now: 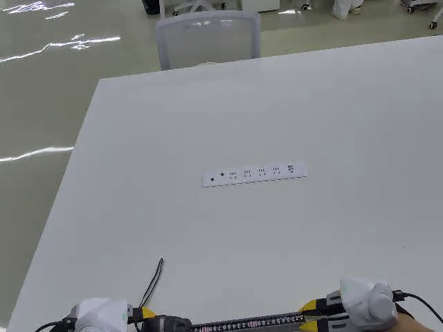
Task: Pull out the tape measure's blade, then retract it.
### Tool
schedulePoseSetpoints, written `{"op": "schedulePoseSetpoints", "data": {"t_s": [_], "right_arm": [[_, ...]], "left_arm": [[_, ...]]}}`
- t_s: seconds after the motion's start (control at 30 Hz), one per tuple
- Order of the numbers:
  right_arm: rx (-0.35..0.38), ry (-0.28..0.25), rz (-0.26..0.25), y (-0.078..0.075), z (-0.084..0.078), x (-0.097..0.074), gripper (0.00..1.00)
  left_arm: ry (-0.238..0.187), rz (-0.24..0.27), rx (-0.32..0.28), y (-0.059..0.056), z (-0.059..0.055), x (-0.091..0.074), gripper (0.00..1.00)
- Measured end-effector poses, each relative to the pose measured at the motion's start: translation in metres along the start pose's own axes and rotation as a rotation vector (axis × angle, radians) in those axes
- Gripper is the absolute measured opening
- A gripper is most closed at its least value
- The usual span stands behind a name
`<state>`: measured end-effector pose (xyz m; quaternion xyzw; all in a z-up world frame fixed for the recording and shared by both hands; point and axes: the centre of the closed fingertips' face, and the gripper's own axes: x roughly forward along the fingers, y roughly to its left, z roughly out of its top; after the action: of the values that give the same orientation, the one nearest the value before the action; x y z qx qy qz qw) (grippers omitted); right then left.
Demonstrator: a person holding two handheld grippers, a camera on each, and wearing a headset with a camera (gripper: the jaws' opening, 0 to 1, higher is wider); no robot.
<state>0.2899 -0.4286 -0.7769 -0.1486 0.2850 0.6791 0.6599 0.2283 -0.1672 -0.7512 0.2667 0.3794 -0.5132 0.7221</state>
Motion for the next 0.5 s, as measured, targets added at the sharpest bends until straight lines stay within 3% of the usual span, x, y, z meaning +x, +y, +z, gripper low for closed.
{"op": "schedulePoseSetpoints", "data": {"t_s": [0.5], "right_arm": [[0.008,0.011,-0.010,-0.0028,-0.0078,-0.0070,0.10]], "left_arm": [[-0.001,0.000,-0.001,-0.0001,-0.0001,0.0010,0.27]]}}
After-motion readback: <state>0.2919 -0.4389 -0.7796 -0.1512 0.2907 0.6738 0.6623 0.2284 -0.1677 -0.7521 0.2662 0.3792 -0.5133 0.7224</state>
